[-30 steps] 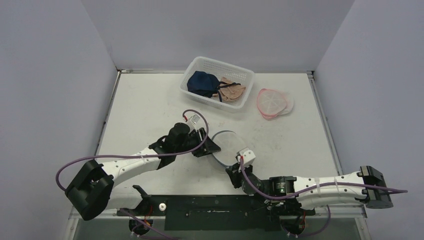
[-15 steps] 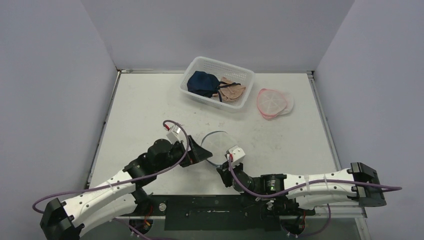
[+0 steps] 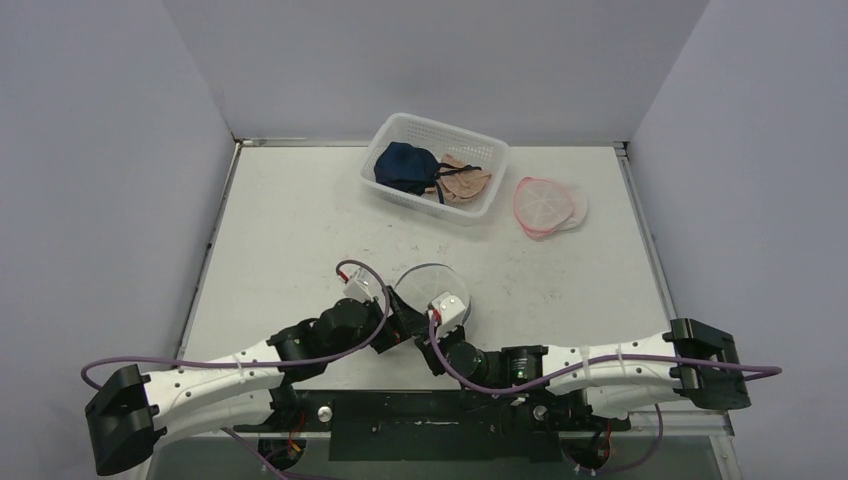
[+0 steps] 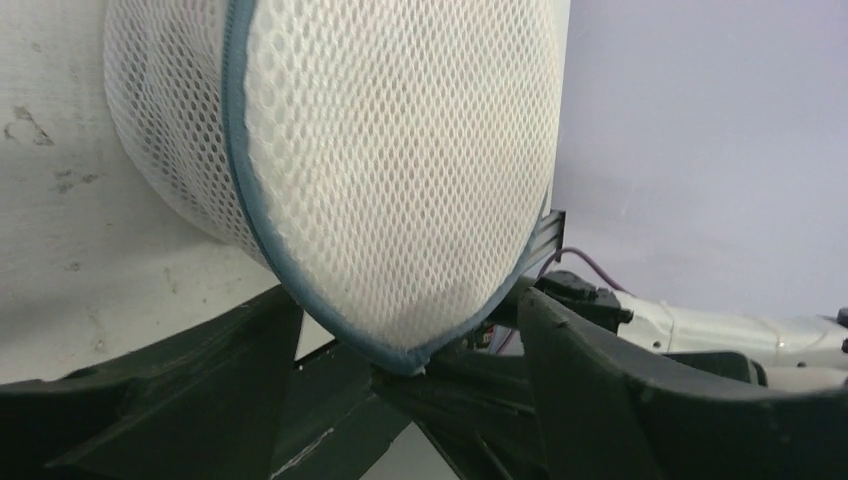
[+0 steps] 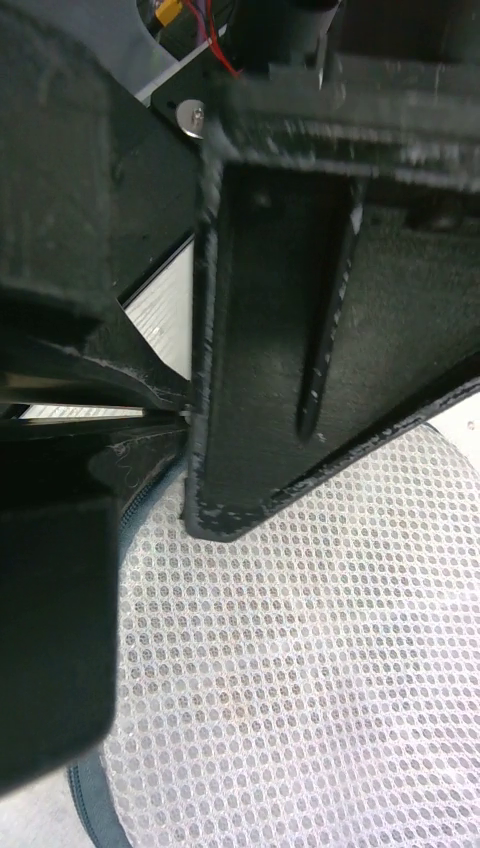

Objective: Unzip the laundry bag and remove the bra
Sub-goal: Unzip the laundry bag at the center of the board.

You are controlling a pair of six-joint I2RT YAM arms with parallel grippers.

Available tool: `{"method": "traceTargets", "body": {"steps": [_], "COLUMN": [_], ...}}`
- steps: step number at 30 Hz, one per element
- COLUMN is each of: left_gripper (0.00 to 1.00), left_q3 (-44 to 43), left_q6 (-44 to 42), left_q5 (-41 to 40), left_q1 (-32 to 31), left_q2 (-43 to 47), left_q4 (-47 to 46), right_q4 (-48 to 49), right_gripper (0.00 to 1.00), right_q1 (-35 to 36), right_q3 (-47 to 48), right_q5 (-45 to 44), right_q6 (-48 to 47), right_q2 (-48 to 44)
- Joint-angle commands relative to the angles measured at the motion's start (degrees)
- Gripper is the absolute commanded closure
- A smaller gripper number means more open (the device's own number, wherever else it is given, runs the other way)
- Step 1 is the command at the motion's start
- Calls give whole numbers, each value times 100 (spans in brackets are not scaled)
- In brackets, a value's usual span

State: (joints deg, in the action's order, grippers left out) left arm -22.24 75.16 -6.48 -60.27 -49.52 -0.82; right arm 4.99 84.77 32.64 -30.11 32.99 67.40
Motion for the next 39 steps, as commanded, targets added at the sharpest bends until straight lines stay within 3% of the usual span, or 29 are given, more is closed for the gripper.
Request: {"method": "traceTargets", "body": {"steps": [1, 9, 12, 18, 29, 35, 39], "left_gripper": [28, 80, 88, 96, 96, 94, 93], "left_q3": [136, 234, 232, 277, 423, 417, 143], "left_q6": [468, 628, 600, 519, 399, -41, -643], "left_q5": [-625, -968, -1060, -998, -399, 528, 1677], "left_q1": [-26, 21, 41, 172, 509, 875, 1403], "left_q2": [135, 280, 382, 587, 453, 100, -409], "left_q4": [-458, -373, -283, -130, -500, -1100, -1577], "right_q4": [441, 337, 245, -118, -982, -1488, -1576], "right_gripper": [95, 95, 95, 95, 95, 95, 95], "right_q1": [-22, -22, -18, -18, -103, -154, -99], "right_q3": [213, 170, 158, 71, -253, -436, -550], "right_q5": [79, 65, 18, -183, -741, -1009, -893], "right_q6": [-65, -30, -6, 61, 421, 608, 535], "right_q2": [-91, -269, -341, -624, -1187, -1716, -2137]}}
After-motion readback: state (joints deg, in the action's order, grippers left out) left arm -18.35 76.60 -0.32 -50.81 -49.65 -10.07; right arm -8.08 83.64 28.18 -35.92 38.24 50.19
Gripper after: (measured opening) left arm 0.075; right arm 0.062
